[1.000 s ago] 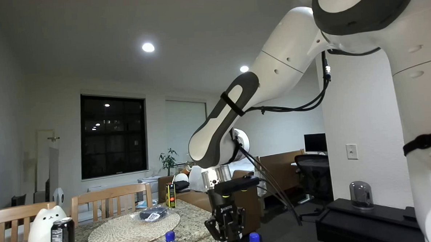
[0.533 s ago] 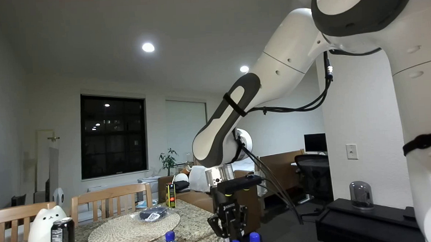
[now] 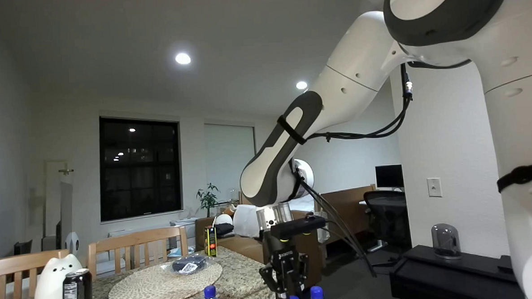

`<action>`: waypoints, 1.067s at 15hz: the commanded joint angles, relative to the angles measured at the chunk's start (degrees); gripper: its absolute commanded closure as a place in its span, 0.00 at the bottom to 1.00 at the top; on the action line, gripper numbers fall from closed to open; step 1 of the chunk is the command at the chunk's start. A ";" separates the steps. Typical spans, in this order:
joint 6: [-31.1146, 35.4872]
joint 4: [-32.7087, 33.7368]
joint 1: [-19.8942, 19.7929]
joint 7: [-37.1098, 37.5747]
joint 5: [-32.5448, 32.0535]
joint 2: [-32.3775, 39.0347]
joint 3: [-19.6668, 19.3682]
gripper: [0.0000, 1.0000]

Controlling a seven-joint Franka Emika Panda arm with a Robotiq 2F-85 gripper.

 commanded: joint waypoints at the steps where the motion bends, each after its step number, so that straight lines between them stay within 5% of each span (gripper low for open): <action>1: -1.05 -1.07 -0.69 -1.29 1.28 -1.93 0.23 0.86; 11: -1.41 -1.68 -0.71 -1.01 1.65 -2.02 0.21 0.86; 12: -1.62 -1.64 -0.70 -1.01 1.69 -1.97 0.22 0.42; 16: -2.29 -1.49 -0.63 -0.84 1.58 -1.96 0.29 0.23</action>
